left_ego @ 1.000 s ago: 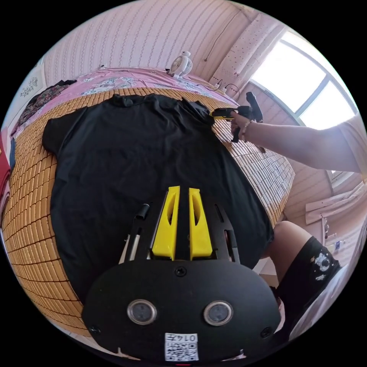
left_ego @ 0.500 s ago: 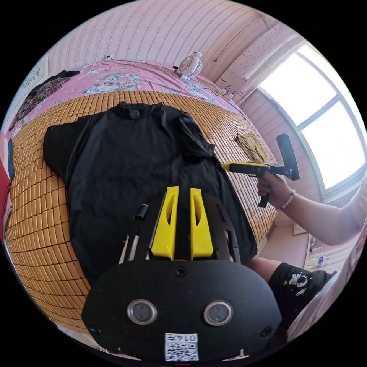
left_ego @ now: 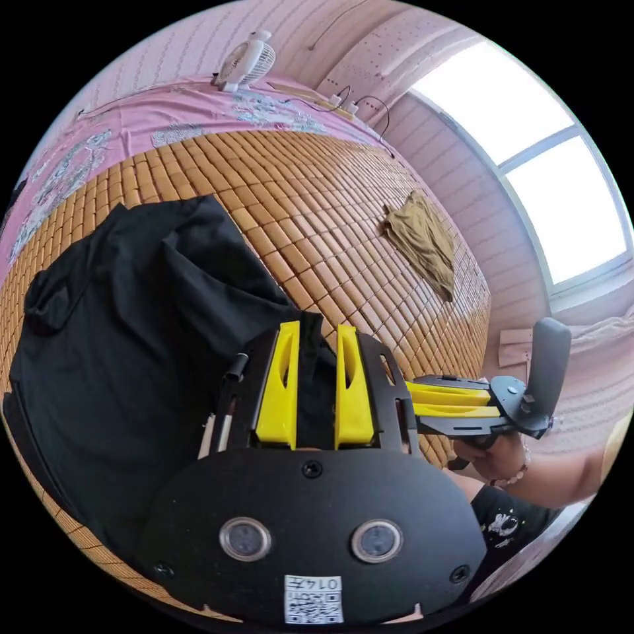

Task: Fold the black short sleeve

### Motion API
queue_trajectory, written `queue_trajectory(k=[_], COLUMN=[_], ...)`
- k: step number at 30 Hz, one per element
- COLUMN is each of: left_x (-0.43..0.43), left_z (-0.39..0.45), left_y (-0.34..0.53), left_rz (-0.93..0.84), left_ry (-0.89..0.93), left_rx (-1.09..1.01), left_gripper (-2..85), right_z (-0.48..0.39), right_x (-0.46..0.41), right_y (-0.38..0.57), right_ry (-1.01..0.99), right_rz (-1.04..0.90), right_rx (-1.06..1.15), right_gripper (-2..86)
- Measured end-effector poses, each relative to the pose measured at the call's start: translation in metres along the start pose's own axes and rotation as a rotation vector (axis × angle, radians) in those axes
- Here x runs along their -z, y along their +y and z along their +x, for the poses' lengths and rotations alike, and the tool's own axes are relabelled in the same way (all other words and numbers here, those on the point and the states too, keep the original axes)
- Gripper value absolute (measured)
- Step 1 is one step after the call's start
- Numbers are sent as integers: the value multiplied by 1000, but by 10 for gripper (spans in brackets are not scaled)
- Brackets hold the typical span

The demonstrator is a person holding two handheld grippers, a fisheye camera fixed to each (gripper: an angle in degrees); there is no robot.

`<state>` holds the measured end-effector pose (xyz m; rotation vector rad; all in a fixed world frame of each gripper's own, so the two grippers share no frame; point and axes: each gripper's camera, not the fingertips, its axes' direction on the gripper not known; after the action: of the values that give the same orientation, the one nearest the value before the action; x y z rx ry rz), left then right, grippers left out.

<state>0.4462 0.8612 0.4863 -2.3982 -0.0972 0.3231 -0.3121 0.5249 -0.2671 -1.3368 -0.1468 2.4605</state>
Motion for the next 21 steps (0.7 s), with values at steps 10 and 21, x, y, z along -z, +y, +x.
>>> queue_trajectory(k=[10, 21], left_x=[121, 159], left_z=[-52, -126], left_y=[75, 147], left_rz=[245, 372], left_ry=[20, 65], left_rx=[119, 422], left_gripper=[-3, -10], right_z=[7, -81], right_x=[3, -46], right_y=[-5, -26], right_ry=[-51, 28], right_rz=[-29, -81], right_rx=[39, 327], right_gripper=[57, 81])
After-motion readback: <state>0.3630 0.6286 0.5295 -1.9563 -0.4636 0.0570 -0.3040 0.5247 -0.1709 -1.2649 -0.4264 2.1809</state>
